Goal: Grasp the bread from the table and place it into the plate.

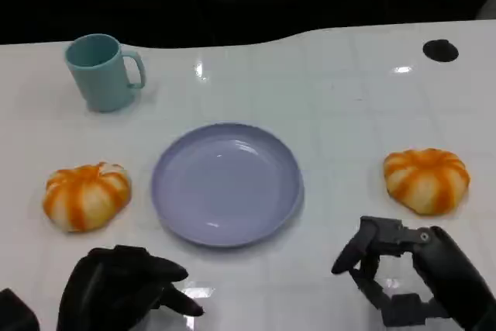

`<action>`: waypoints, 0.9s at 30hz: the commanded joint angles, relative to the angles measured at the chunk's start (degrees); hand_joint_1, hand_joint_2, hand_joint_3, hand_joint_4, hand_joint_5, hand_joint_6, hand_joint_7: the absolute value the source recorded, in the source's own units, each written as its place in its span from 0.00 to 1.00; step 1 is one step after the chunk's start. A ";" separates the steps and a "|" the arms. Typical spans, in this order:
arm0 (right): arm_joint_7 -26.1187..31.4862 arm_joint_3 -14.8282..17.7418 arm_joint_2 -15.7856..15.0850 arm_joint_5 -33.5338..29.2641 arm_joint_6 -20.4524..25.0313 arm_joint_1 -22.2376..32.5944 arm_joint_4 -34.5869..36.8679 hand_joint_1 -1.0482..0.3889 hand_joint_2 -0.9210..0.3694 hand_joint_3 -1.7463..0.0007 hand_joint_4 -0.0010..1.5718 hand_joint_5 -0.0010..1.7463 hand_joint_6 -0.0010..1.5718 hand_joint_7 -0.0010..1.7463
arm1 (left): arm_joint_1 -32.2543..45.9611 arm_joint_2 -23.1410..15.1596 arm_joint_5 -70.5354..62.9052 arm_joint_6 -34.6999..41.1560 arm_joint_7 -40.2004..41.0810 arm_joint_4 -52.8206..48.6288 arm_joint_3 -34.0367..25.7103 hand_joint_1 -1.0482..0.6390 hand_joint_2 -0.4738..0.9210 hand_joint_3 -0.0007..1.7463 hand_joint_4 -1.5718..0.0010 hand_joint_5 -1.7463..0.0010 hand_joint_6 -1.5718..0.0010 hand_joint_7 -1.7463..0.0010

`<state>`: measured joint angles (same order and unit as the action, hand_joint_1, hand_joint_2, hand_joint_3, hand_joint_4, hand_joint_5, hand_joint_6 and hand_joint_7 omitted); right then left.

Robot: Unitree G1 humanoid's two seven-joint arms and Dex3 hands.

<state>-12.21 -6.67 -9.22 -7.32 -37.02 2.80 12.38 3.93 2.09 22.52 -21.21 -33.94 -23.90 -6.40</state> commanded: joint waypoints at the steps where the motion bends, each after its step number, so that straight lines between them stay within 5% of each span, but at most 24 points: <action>1: 3.26 2.14 -1.98 -3.71 0.97 -1.52 -0.99 0.69 0.26 0.54 0.33 0.72 0.40 0.45 | -0.10 -0.60 -0.29 -0.69 -0.07 -0.24 -0.51 0.00 0.88 0.00 0.00 0.79 0.00 0.93; 7: 10.05 3.34 -5.78 -16.66 3.03 -3.54 -3.97 0.56 0.21 0.68 0.31 0.51 0.41 0.24 | -0.64 -0.62 -0.07 -0.91 -0.43 -1.01 -0.78 0.00 0.88 0.00 0.00 0.79 0.00 0.93; 13: 18.29 2.85 -12.53 -35.62 7.62 -5.38 -9.27 0.48 0.10 0.92 0.24 0.31 0.39 0.05 | -0.90 -0.49 -0.94 -1.34 0.10 -1.40 -0.64 0.00 0.89 0.00 0.00 0.79 0.00 0.93; 20: 19.45 0.91 -15.77 -46.02 16.27 -6.49 -14.17 0.38 0.08 1.00 0.06 0.38 0.32 0.00 | -1.72 -0.44 -0.70 -0.81 0.11 -2.28 -0.86 0.00 0.88 0.00 0.00 0.79 0.00 0.93; 27: 14.56 -2.40 -16.46 -55.73 27.87 -7.76 -18.67 0.31 0.05 0.99 0.00 0.42 0.28 0.00 | -2.38 -0.29 -1.10 -1.74 0.13 -3.36 -0.93 0.00 0.89 0.00 0.00 0.79 0.00 0.93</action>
<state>4.62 -7.89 -24.72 -59.85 -12.98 -3.72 -4.39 1.84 2.25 21.85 -22.22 -33.99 -26.63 -6.92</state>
